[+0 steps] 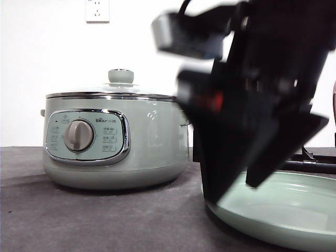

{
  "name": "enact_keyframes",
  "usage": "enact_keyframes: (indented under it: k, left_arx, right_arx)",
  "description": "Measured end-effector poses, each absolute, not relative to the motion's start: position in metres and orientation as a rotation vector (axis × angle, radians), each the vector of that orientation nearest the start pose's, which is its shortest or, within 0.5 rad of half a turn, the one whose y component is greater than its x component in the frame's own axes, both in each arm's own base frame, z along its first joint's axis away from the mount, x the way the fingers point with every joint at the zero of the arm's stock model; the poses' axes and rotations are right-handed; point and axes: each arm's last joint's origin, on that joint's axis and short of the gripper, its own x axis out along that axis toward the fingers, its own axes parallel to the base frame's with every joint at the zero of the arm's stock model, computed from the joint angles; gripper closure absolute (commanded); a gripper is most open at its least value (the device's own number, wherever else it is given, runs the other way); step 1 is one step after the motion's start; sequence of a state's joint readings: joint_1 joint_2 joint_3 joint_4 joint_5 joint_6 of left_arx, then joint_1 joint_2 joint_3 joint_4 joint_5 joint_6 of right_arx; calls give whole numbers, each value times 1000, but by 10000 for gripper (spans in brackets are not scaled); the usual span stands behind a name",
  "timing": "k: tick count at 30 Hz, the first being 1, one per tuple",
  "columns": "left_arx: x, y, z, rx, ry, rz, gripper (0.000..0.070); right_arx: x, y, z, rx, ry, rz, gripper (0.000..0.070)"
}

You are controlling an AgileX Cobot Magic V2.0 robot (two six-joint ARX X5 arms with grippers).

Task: Transfer potato from steamer to green plate

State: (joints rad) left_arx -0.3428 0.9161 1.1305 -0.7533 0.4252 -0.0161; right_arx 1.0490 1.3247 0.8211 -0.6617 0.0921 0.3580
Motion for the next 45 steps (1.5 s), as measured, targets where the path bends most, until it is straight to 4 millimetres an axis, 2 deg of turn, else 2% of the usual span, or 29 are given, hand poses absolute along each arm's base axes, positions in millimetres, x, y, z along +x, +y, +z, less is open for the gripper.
enact_keyframes:
  k: [2,7,10,12,18,24,30,36,45]
  left_arx:
    - [153,-67,375,-37,558,-744,0]
    - [153,-67,375,-38,561,-744,0]
    - [153,-67,375,-38,561,-744,0]
    - [153,-67,375,-38,562,-744,0]
    - [152,-67,372,-59,605,-735,0]
    - [161,-70,370,-74,691,-720,0]
    - [187,-77,388,-53,779,-640,0]
    - [231,-92,402,-5,884,-540,0]
    - [299,-131,393,121,972,-456,0]
  right_arx:
    - [126,195,216,-264,1122,651,209]
    - [139,160,247,-54,1050,654,180]
    - [143,134,265,55,996,648,73]
    - [142,116,274,92,958,612,40]
    - [122,69,294,119,836,513,16]
    - [86,44,309,148,695,526,17]
    - [58,33,315,187,604,584,17]
    - [49,30,317,226,572,616,17]
    - [48,30,317,232,573,614,17]
